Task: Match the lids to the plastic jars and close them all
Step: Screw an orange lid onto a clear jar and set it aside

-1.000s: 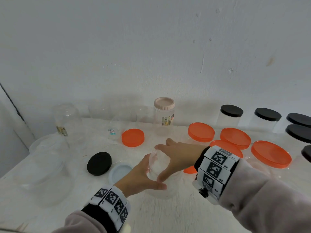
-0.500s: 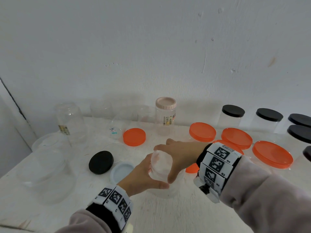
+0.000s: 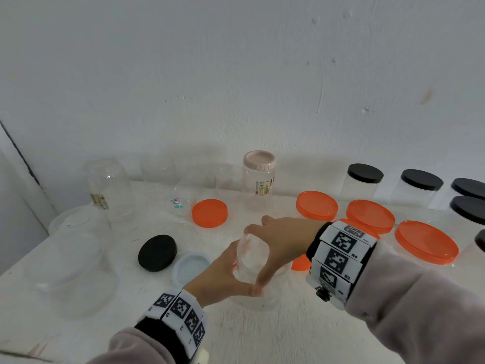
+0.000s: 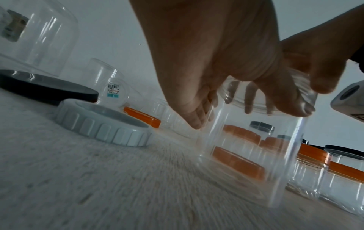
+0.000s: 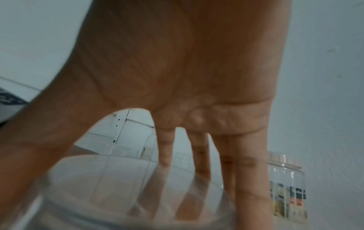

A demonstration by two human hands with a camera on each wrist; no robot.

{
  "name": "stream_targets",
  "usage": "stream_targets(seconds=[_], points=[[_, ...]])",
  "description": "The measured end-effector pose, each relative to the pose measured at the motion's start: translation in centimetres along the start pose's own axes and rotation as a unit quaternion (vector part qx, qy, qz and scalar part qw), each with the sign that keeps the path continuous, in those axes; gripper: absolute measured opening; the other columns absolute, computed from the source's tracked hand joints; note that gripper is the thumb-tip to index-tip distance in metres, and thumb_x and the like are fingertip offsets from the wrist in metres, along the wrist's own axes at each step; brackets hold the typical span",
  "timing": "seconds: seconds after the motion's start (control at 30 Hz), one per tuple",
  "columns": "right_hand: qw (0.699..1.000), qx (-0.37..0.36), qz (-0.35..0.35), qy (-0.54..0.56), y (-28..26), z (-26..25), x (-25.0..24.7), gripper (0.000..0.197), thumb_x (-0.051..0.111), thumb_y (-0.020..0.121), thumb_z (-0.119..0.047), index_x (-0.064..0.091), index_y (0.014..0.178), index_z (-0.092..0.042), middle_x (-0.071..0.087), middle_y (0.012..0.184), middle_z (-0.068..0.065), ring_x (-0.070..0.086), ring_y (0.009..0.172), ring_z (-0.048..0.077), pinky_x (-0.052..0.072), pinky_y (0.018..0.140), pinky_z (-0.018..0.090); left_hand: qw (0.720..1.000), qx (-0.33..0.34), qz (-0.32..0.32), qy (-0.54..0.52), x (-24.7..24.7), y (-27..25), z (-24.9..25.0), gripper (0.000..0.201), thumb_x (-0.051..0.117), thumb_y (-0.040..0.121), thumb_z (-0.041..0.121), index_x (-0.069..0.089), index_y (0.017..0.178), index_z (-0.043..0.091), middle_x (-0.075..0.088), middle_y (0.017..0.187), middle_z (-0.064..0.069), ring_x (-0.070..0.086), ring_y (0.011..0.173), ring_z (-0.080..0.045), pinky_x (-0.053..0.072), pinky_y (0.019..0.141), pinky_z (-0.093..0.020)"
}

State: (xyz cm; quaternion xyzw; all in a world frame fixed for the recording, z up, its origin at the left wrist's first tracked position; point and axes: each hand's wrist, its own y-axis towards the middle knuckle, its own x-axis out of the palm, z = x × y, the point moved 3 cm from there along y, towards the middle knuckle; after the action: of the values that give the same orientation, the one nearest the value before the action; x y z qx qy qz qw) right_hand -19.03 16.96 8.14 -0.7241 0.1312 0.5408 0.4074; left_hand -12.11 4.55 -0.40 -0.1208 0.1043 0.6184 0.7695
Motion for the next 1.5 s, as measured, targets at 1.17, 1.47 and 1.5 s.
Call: stream_targets(seconds=[1.17, 1.47, 1.5], points=[[0.986, -0.049, 0.162, 0.006, -0.1, 1.2, 3.3, 0.099, 0.056, 0.063, -0.082, 0.014, 0.146, -0.049, 0.035, 0.131, -0.006, 0.031, 0.112, 0.016, 0.036, 0.088, 0.031, 0.999, -0.007, 0.032, 0.015, 0.3, 0.1, -0.9, 0.086, 0.086, 0.06, 0.041, 0.031, 0.122, 0.059, 0.042, 0.126, 0.04, 0.038, 0.115, 0.023, 0.036, 0.088, -0.009], [0.977, -0.056, 0.179, 0.096, 0.5, 1.4, 4.5, 0.094, 0.059, 0.07, -0.073, 0.011, 0.147, -0.05, 0.022, 0.139, -0.013, 0.024, 0.121, 0.016, 0.03, 0.092, 0.029, 0.999, -0.033, 0.014, 0.011, -0.3, 0.6, -1.6, 0.089, 0.086, 0.063, 0.043, 0.024, 0.124, 0.063, 0.035, 0.126, 0.044, 0.036, 0.118, 0.023, 0.036, 0.093, -0.01], [0.977, -0.053, 0.184, 0.098, 0.8, 1.4, 4.3, 0.094, 0.06, 0.07, -0.072, 0.013, 0.148, -0.049, 0.023, 0.14, -0.011, 0.024, 0.122, 0.016, 0.031, 0.093, 0.03, 0.999, -0.039, 0.01, 0.017, -0.5, 0.8, -1.6, 0.088, 0.085, 0.065, 0.041, 0.023, 0.123, 0.062, 0.034, 0.125, 0.044, 0.036, 0.119, 0.019, 0.035, 0.092, -0.01]])
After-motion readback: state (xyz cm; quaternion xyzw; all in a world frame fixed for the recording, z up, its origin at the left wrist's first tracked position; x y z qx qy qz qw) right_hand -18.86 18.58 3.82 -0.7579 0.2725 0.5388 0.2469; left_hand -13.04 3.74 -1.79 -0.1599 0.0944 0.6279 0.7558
